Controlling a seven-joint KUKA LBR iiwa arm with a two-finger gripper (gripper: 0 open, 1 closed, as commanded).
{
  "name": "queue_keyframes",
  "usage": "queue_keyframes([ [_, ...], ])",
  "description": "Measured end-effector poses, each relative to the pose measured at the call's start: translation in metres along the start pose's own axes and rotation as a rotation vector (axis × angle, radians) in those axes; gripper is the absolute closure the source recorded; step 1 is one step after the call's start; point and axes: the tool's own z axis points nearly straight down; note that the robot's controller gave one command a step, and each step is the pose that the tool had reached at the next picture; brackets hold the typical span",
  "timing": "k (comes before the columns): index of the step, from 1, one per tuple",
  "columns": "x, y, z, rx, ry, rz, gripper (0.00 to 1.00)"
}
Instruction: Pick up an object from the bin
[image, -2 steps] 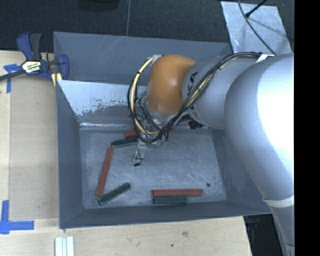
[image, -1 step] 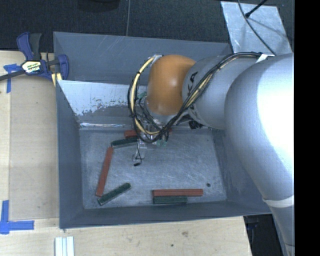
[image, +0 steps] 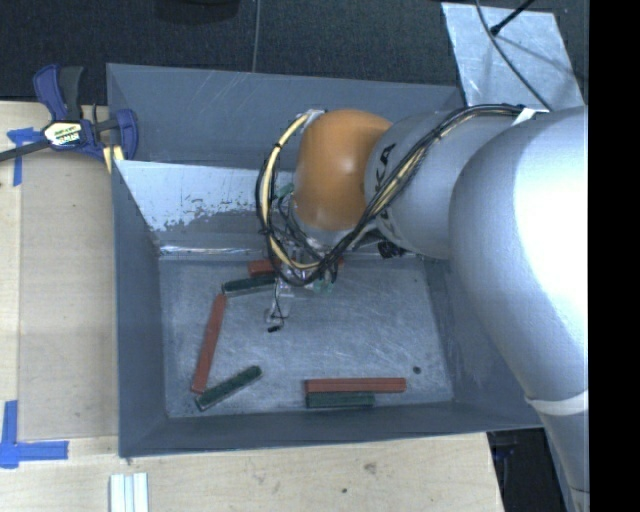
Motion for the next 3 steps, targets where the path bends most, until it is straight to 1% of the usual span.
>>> queue_keyframes([
  [1,0.000,0.000,0.000,0.000,0.000,0.001,0.00],
  [2,-0.002,0.000,-0.002,-0.001,-0.007,0.002,1.00],
  [3,-0.004,-0.001,-0.053,-0.002,-0.011,0.004,1.00],
])
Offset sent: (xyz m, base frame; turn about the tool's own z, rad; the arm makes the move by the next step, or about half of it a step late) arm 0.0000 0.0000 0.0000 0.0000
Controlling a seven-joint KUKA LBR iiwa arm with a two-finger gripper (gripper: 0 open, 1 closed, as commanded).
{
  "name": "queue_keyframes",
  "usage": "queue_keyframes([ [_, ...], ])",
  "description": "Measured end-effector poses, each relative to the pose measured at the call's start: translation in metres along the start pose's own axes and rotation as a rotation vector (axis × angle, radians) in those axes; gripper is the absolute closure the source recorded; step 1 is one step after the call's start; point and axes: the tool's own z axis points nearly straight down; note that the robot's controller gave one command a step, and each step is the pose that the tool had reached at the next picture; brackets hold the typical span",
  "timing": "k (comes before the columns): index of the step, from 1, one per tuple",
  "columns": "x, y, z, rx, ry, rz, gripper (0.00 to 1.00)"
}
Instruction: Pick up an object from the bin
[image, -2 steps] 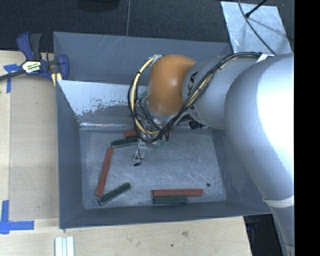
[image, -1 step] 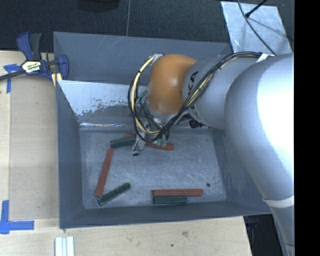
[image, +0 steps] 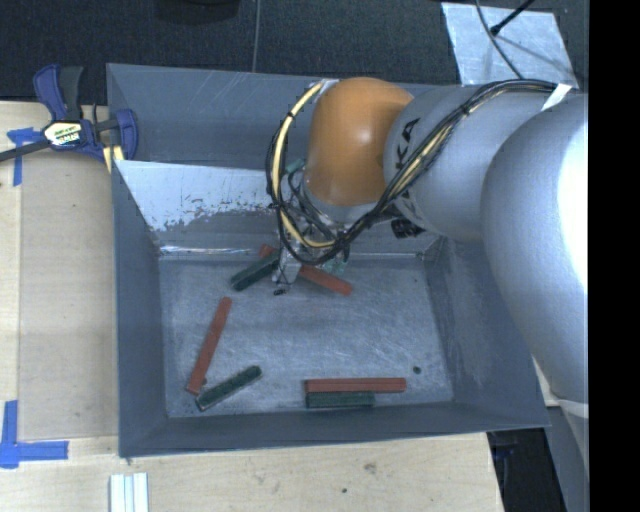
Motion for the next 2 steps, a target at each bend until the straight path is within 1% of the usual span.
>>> queue_keyframes([
  [2,-0.003,0.000,-0.038,0.000,0.001,0.002,1.00],
])
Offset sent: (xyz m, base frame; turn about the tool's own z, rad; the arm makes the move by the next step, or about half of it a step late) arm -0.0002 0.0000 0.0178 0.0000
